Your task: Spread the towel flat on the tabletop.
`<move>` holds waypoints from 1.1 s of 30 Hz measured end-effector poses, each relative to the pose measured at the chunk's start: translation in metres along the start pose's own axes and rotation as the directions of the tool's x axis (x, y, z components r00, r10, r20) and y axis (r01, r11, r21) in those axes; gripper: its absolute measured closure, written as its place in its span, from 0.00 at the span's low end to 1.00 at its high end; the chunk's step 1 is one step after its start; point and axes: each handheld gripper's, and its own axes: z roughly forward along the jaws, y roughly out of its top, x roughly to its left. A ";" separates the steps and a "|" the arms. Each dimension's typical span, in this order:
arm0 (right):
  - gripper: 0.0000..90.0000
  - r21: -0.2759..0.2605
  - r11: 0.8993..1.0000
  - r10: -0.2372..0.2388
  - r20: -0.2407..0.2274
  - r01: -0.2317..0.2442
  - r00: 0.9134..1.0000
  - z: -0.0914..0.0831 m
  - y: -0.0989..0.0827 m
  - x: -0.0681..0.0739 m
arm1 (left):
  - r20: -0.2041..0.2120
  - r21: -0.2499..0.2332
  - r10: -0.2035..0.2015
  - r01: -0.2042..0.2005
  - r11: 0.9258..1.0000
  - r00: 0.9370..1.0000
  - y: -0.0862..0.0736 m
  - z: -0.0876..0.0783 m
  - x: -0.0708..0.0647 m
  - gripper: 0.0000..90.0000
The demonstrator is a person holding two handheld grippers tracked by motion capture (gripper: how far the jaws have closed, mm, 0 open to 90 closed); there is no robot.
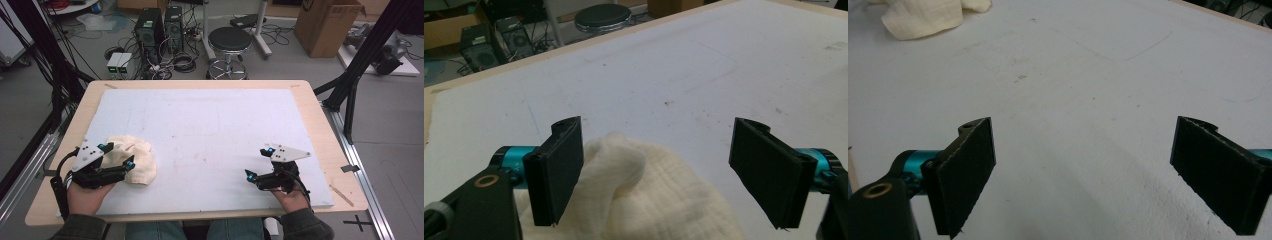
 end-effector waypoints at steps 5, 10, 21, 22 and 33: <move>0.11 0.002 1.000 0.003 -0.003 -0.003 1.000 0.001 0.000 0.001 | -0.016 0.021 -0.025 0.025 0.999 1.000 -0.007 0.008 0.009 0.25; 0.11 -0.007 1.000 -0.007 0.001 0.007 1.000 0.000 0.001 0.003 | -0.019 0.060 -0.043 0.044 0.997 0.999 -0.017 0.019 0.015 0.25; 0.11 -0.015 1.000 0.002 -0.003 -0.002 1.000 -0.003 -0.001 0.000 | -0.025 0.205 -0.073 0.077 0.976 0.997 -0.039 0.044 0.026 0.32; 0.11 -0.016 1.000 0.003 -0.003 -0.003 1.000 -0.003 -0.001 0.000 | -0.031 0.218 -0.071 0.076 0.973 0.997 -0.040 0.046 0.026 0.33; 0.11 -0.006 1.000 0.009 -0.008 -0.009 1.000 -0.001 -0.001 0.002 | -0.041 0.293 -0.081 0.090 0.952 0.996 -0.049 0.056 0.032 0.68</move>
